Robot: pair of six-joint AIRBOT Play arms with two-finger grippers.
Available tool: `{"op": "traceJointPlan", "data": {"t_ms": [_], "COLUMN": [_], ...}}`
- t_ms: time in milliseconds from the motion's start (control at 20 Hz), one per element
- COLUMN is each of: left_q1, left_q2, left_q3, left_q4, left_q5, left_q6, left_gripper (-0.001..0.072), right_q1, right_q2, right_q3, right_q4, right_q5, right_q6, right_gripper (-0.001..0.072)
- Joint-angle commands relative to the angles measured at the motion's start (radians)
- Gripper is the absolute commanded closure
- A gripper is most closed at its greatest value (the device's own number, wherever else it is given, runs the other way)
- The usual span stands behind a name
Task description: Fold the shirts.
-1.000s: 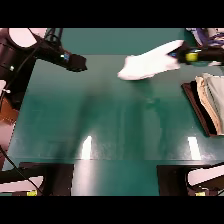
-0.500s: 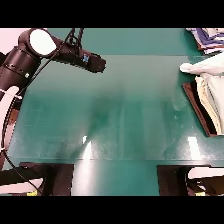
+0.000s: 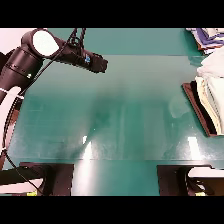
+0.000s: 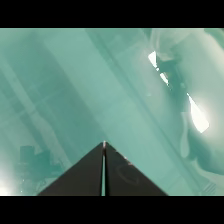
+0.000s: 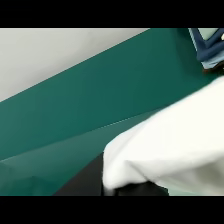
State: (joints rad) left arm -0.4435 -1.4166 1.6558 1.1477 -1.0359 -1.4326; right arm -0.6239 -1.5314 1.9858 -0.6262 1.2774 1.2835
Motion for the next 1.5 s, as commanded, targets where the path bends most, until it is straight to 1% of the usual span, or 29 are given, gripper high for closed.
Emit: {"op": "traceJointPlan", "data": {"t_ms": [0,100,150,350,500,550,650,700,800,900,1050,1150,1300,1350,1450], "left_q1": [0.0,0.0,0.0,0.0,0.0,0.0,0.0,0.0,0.0,0.0,0.0,0.0,0.0,0.0,0.0], "left_q2": [0.0,0.0,0.0,0.0,0.0,0.0,0.0,0.0,0.0,0.0,0.0,0.0,0.0,0.0,0.0], "left_q3": [0.0,0.0,0.0,0.0,0.0,0.0,0.0,0.0,0.0,0.0,0.0,0.0,0.0,0.0,0.0], "left_q4": [0.0,0.0,0.0,0.0,0.001,0.0,0.0,0.0,0.0,0.0,0.0,0.002,-0.002,-0.002,-0.002], "left_q5": [-0.012,-0.021,-0.021,-0.021,-0.028,-0.03,-0.031,-0.031,-0.031,-0.028,-0.018,0.006,0.007,0.007,0.007], "left_q6": [0.0,0.001,0.001,0.001,0.001,0.001,0.001,0.001,0.001,0.0,0.0,0.0,0.0,0.0,0.0], "left_gripper": [0.0683,0.0683,0.0683,0.0683,0.0683,0.0683,0.0683,0.0683,0.0683,0.0683,0.0682,0.0683,0.0682,0.0682,0.0682], "right_q1": [-0.061,-0.114,-0.14,-0.234,-0.318,-0.344,-0.404,-0.431,-0.468,-0.472,-0.4,-0.281,-0.014,0.068,0.223], "right_q2": [0.087,0.136,0.157,0.23,0.286,0.305,0.337,0.348,0.374,0.402,0.427,0.436,0.442,0.442,0.441], "right_q3": [-0.095,-0.17,-0.205,-0.356,-0.468,-0.501,-0.562,-0.582,-0.607,-0.615,-0.615,-0.615,-0.615,-0.615,-0.615], "right_q4": [-0.003,-0.014,-0.05,-0.273,-0.396,-0.418,-0.423,-0.422,-0.398,-0.327,-0.121,-0.019,-0.014,-0.021,-0.031], "right_q5": [0.048,0.099,0.13,0.254,0.277,0.274,0.258,0.251,0.249,0.217,0.193,0.215,0.198,0.185,0.151], "right_q6": [-0.001,-0.002,-0.002,-0.002,-0.002,-0.002,-0.002,-0.001,0.0,0.0,0.0,0.0,0.0,0.0,-0.001], "right_gripper": [0.07,0.07,0.07,0.0699,0.0695,0.0675,0.0309,0.0231,0.0228,0.0228,0.0229,0.0229,0.0235,0.0273,0.0286]}}
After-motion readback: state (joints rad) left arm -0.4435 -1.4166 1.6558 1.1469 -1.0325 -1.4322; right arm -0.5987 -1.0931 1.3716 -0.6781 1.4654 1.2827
